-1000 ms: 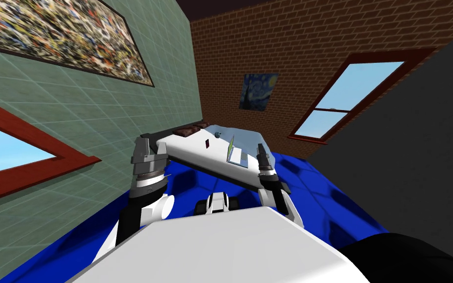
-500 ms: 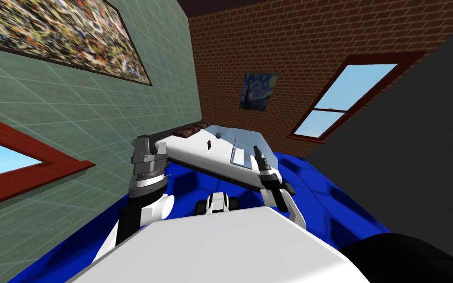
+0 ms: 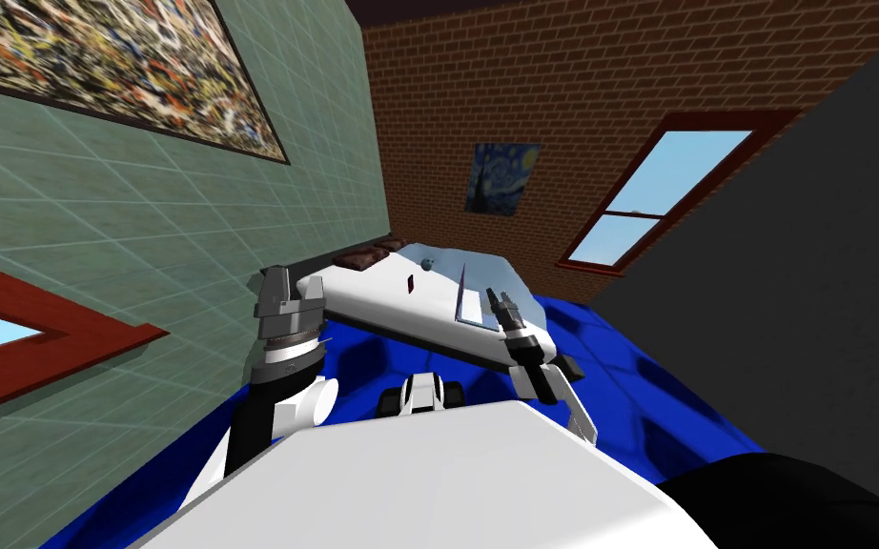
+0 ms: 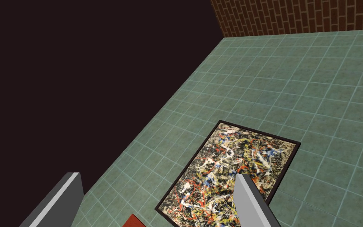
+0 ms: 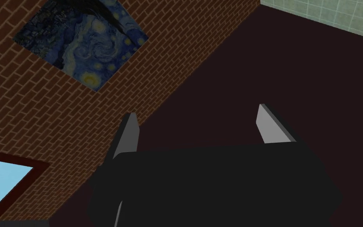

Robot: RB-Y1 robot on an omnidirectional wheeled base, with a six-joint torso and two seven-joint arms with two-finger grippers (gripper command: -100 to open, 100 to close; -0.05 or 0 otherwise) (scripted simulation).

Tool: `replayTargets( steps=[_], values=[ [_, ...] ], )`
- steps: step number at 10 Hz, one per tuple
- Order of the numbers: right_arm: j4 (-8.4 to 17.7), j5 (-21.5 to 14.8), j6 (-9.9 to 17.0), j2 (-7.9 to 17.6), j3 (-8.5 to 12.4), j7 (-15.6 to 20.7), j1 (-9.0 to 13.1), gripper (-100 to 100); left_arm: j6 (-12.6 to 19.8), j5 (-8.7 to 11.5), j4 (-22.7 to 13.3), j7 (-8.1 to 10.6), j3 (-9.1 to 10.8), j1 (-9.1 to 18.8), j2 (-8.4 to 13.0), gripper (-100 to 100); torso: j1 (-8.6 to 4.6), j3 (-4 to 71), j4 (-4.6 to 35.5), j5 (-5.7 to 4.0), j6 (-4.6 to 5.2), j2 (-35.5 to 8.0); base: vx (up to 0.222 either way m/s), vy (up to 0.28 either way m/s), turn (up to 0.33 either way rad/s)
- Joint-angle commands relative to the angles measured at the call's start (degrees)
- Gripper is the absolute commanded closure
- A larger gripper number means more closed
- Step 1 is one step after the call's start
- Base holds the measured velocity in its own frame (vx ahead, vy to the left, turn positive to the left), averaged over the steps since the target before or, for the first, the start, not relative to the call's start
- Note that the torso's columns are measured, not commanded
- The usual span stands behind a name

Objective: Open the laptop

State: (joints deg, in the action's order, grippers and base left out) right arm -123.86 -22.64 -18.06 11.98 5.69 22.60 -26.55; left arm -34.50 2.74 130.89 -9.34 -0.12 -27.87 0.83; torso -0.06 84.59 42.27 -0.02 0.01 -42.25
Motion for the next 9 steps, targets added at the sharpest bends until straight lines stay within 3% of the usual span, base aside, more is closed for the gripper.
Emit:
replayTargets(
  steps=[1, 9],
  values=[
    [2.1, -4.5, 1.5, 1.2, 1.1, 4.4, 0.5, -100, 0.0, 0.0, 0.0, 0.00, 0.00, 0.0, 0.0, 0, 0.07, 0.0, 0.0, 0.02, -0.01, -0.1, 0.071, 0.173, -0.073],
    [9.0, -18.6, 7.2, 6.5, 4.8, 17.5, 2.2, -100, 0.0, 0.0, 0.0, 0.00, 0.00, 0.0, 0.0, 0, 0.06, 0.0, 0.0, 0.02, -0.02, 0.0, 0.063, 0.171, -0.075]
  ],
)
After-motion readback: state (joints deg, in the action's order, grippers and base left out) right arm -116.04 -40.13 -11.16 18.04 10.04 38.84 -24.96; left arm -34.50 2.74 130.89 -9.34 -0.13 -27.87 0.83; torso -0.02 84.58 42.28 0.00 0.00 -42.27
